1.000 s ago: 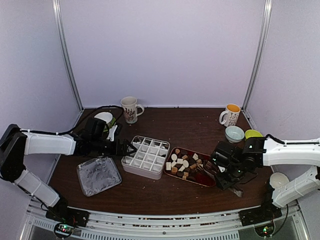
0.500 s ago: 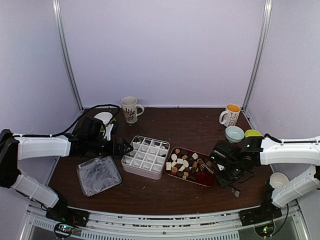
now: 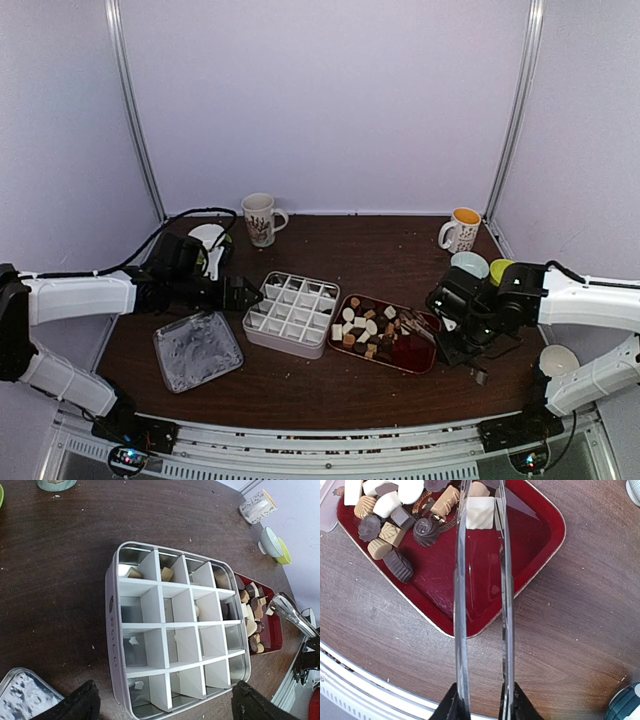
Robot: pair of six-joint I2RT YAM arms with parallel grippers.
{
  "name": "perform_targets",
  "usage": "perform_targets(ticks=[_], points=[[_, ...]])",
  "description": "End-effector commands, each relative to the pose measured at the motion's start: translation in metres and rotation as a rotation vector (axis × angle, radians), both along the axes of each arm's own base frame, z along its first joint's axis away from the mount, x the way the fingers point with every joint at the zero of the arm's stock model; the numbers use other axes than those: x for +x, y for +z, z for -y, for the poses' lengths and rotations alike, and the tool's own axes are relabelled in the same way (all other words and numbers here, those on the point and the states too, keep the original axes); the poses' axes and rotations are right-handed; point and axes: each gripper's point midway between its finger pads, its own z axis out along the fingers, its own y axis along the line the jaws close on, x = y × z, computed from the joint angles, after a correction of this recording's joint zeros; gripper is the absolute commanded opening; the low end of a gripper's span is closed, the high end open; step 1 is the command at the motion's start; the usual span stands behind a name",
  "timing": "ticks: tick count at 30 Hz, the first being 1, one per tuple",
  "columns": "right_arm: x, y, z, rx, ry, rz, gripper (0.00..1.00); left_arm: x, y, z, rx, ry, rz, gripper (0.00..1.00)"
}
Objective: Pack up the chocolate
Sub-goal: Pick up the fake chocolate from the plate, then place the fake chocolate in the empty pocket of the box.
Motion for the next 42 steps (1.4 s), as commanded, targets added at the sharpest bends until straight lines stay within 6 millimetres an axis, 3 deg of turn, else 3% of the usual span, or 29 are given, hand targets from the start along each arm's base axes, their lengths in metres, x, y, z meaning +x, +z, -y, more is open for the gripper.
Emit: perform_targets(ticks=[1,6,11,16,22,28,32,37,42], points=[[0.004,0.006,0.002,-0.01,0.002,0.023,0.29,0.003,0.014,0.0,-0.001,-0.003,0.056,0.94],[0.01,0.021,-0.009,0.035,0.016,0.053,0.29,0.002,0.015,-0.001,-0.001,-0.003,0.062,0.94],[0.013,0.039,-0.035,0.124,0.076,0.06,0.29,0.002,0.018,-0.002,0.006,-0.002,0.069,0.95],[0.023,0.056,-0.074,0.208,0.138,0.094,0.29,0.002,0.02,-0.002,0.012,-0.005,0.074,0.94],[0.042,0.076,-0.137,0.261,0.24,0.131,0.28,0.0,0.02,-0.005,0.02,-0.004,0.073,0.94],[0.061,0.068,-0.193,0.293,0.303,0.142,0.27,-0.003,0.02,-0.009,0.032,0.001,0.073,0.95],[0.074,0.063,-0.219,0.31,0.319,0.157,0.27,-0.005,0.02,-0.011,0.035,0.003,0.074,0.95],[0.087,0.057,-0.237,0.309,0.323,0.183,0.27,-0.006,0.02,-0.012,0.039,0.004,0.074,0.95],[0.094,0.046,-0.241,0.28,0.322,0.194,0.27,-0.006,0.021,-0.012,0.039,0.003,0.075,0.95]])
